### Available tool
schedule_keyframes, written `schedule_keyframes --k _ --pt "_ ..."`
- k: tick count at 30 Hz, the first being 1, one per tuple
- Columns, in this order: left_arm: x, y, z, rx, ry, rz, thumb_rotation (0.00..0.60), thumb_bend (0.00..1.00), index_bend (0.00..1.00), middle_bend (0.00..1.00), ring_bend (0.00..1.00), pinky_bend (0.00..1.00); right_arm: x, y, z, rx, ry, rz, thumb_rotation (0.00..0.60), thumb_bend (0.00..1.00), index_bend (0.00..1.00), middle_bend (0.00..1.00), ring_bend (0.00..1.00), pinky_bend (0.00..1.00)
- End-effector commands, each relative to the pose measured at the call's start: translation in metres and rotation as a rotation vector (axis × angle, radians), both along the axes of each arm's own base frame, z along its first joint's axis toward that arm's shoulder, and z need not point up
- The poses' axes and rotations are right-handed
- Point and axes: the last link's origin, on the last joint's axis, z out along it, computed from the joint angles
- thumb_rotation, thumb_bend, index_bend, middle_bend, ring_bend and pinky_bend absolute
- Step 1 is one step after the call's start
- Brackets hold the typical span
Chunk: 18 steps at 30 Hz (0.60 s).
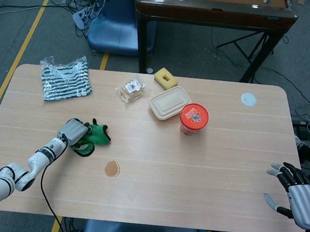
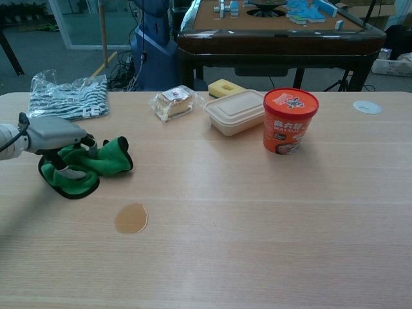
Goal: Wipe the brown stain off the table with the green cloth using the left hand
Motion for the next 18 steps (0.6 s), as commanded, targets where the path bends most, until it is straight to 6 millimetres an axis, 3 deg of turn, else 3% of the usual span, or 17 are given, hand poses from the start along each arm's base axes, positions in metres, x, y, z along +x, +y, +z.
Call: schedule_keyframes --k 1,13,18 --pt "-0.0014 -0.0019 -0.002 -0.009 0.004 -0.003 0.6 0.26 0.42 0.33 0.44 0.74 0.0004 -0.0001 0.0001 -0.001 0.0 0.002 0.6 0.33 0.3 0.24 0.14 0.19" --pt "-0.0019 -0.0073 -0.0054 -0.025 -0.008 -0.017 0.6 0.33 0.6 0.61 0.67 0.97 0.0011 0.0009 0.0012 -0.005 0.0 0.003 0.6 0.33 0.3 0.25 0.14 0.19" --pt "-0.0039 -0.0118 -0.0039 -0.025 -0.027 -0.018 0.6 0.36 0.65 0.68 0.73 1.0 0.0018 0.0011 0.0011 -0.003 0.0 0.007 0.6 0.33 0.3 0.25 0.14 0.19"
